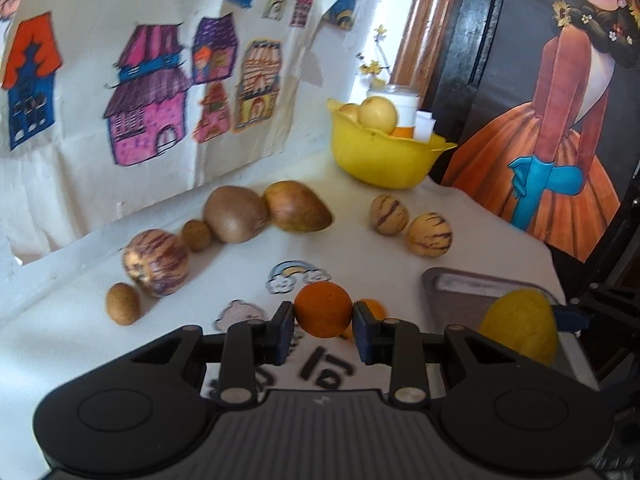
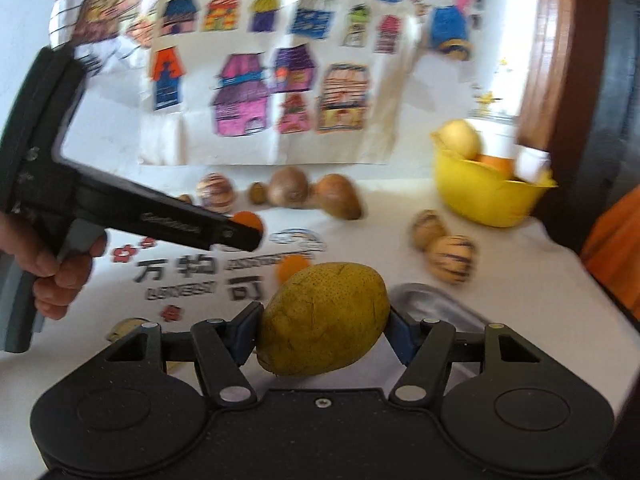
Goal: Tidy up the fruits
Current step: 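Lift the pear with the right gripper while the left gripper grasps the orange, then lower the pear onto the metal tray and open right while left releases orange there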
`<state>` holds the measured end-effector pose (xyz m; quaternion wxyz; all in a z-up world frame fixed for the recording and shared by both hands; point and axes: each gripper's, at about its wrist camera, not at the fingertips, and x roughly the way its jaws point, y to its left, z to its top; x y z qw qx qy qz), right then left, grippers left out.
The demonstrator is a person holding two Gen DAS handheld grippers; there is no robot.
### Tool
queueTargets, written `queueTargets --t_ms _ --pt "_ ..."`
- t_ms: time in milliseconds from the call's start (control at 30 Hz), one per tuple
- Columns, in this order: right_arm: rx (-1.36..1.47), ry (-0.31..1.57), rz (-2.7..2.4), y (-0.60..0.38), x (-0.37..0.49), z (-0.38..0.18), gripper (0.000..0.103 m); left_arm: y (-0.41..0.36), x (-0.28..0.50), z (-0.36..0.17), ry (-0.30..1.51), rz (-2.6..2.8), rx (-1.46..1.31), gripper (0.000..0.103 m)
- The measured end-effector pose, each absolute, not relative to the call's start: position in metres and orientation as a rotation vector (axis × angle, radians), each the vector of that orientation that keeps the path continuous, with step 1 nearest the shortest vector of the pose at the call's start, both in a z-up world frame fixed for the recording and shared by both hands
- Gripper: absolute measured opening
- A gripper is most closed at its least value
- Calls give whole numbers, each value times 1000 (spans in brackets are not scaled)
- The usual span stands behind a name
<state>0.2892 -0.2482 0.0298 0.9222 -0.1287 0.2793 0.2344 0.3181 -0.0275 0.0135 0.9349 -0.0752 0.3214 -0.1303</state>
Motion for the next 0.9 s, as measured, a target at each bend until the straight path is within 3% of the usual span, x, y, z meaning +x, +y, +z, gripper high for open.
queueTargets --t_ms 533,900 --pt "-286 583 227 -351 331 13 67 -125 326 -5 677 -408 -133 35" --pt "-309 630 220 -357 328 -3 67 -149 321 -16 707 -453 -52 35"
